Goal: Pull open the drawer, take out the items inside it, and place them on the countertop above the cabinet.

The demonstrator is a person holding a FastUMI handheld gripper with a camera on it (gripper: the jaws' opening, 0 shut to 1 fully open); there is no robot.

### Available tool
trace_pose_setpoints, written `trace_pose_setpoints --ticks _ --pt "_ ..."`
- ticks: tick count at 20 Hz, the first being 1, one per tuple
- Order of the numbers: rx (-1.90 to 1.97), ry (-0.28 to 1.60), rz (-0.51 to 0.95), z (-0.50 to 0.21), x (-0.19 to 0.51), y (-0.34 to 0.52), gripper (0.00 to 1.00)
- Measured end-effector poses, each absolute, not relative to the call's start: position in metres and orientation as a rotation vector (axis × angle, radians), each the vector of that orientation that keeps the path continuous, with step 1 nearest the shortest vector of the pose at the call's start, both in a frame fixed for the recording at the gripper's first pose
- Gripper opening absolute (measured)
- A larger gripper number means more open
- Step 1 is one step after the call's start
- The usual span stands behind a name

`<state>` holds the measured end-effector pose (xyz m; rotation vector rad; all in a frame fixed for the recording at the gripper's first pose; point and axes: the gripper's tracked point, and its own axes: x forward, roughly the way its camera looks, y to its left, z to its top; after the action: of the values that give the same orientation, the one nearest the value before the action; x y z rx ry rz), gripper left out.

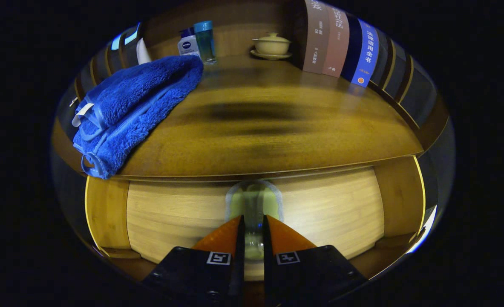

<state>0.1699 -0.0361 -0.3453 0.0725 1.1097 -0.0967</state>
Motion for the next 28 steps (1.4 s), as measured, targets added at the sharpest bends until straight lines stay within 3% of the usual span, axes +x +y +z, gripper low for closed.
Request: trace_pose_setpoints --ticks 14,20,28 --pt "0.139 1.054 -0.029 -0.235 0.135 -0.024 0.24" --pt "0.132 1.009 -0.032 -0.197 0.178 -0.029 0.23" --pt "0.095 1.022 -0.081 -0.208 0.272 -0.05 0.23"
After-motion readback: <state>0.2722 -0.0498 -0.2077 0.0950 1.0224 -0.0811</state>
